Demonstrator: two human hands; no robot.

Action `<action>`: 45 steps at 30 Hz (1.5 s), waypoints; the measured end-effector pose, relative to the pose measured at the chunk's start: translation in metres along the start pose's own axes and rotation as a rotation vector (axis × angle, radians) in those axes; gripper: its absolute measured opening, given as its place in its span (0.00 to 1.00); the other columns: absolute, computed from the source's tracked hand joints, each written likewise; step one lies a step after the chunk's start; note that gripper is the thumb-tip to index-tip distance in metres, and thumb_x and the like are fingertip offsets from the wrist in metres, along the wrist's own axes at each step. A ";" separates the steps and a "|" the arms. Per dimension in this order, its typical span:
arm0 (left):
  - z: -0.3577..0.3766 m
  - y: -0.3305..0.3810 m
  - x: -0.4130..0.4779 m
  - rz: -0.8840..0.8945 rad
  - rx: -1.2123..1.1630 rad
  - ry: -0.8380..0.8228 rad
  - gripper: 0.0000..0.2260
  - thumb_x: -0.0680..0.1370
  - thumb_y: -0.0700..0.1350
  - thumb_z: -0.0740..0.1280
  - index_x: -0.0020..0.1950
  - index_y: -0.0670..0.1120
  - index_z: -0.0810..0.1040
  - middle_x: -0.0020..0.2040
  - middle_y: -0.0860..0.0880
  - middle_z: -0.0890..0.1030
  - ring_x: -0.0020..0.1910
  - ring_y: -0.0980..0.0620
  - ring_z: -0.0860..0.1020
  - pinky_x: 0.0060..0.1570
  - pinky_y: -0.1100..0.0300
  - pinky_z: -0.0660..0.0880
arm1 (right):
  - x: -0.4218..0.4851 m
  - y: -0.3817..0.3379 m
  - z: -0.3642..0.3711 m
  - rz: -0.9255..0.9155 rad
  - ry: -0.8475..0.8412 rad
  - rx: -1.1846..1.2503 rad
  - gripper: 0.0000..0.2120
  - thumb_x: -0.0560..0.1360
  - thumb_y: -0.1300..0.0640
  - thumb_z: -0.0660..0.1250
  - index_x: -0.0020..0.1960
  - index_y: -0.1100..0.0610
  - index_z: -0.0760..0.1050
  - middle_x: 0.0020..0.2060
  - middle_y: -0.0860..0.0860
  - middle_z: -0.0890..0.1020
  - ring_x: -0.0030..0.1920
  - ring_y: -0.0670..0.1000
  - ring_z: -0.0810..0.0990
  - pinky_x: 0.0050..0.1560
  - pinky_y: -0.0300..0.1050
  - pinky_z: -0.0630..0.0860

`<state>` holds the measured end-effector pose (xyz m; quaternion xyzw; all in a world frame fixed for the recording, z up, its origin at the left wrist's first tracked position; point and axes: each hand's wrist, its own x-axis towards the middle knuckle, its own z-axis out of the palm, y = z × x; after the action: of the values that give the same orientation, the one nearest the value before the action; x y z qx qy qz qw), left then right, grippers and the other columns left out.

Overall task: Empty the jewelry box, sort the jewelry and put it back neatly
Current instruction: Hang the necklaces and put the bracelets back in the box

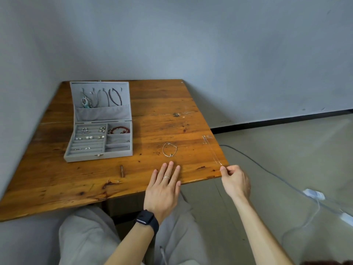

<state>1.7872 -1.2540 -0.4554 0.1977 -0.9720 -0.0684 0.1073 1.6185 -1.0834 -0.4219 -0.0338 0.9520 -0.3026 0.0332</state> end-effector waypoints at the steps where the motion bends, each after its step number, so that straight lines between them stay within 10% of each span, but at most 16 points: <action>1: 0.000 0.000 0.000 -0.004 0.000 -0.008 0.23 0.84 0.55 0.49 0.79 0.50 0.63 0.77 0.48 0.64 0.78 0.47 0.60 0.75 0.47 0.55 | 0.002 0.001 0.000 -0.008 -0.011 0.004 0.09 0.79 0.45 0.65 0.47 0.50 0.74 0.47 0.52 0.82 0.44 0.54 0.76 0.42 0.45 0.71; 11: 0.000 0.000 -0.001 -0.011 -0.019 -0.021 0.23 0.85 0.55 0.50 0.80 0.51 0.60 0.79 0.49 0.61 0.79 0.47 0.57 0.76 0.48 0.51 | -0.005 0.008 0.002 0.362 -0.204 0.772 0.08 0.78 0.61 0.70 0.52 0.57 0.70 0.45 0.58 0.83 0.37 0.51 0.87 0.35 0.43 0.82; 23: -0.002 0.000 -0.001 -0.014 -0.032 -0.009 0.24 0.84 0.56 0.49 0.80 0.52 0.61 0.79 0.49 0.62 0.79 0.48 0.57 0.76 0.48 0.52 | -0.025 0.013 -0.014 0.310 -0.141 0.874 0.12 0.73 0.68 0.73 0.54 0.62 0.76 0.46 0.58 0.84 0.44 0.53 0.86 0.42 0.41 0.82; 27: -0.010 0.003 0.004 -0.085 -0.180 -0.052 0.24 0.84 0.57 0.50 0.80 0.55 0.59 0.81 0.53 0.57 0.80 0.52 0.50 0.78 0.52 0.43 | -0.032 0.003 -0.036 0.203 -0.192 0.801 0.10 0.73 0.65 0.74 0.53 0.60 0.80 0.44 0.55 0.86 0.45 0.51 0.85 0.46 0.41 0.81; 35: -0.090 0.028 0.040 -0.107 -1.045 -0.294 0.22 0.80 0.49 0.66 0.75 0.55 0.69 0.69 0.55 0.75 0.70 0.56 0.70 0.64 0.64 0.66 | -0.048 -0.052 -0.084 -0.250 -0.500 0.466 0.09 0.76 0.61 0.70 0.52 0.49 0.81 0.42 0.47 0.87 0.45 0.48 0.85 0.48 0.42 0.80; 45: -0.118 0.011 0.039 0.041 -1.395 -0.750 0.14 0.76 0.50 0.67 0.60 0.51 0.83 0.61 0.52 0.83 0.66 0.53 0.76 0.74 0.45 0.61 | -0.062 -0.101 -0.127 -0.631 -0.766 0.133 0.10 0.75 0.57 0.68 0.49 0.40 0.80 0.42 0.45 0.86 0.45 0.45 0.85 0.49 0.38 0.78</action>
<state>1.7759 -1.2698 -0.3323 0.0306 -0.6797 -0.7218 -0.1271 1.6737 -1.0876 -0.2574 -0.4268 0.7933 -0.3237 0.2895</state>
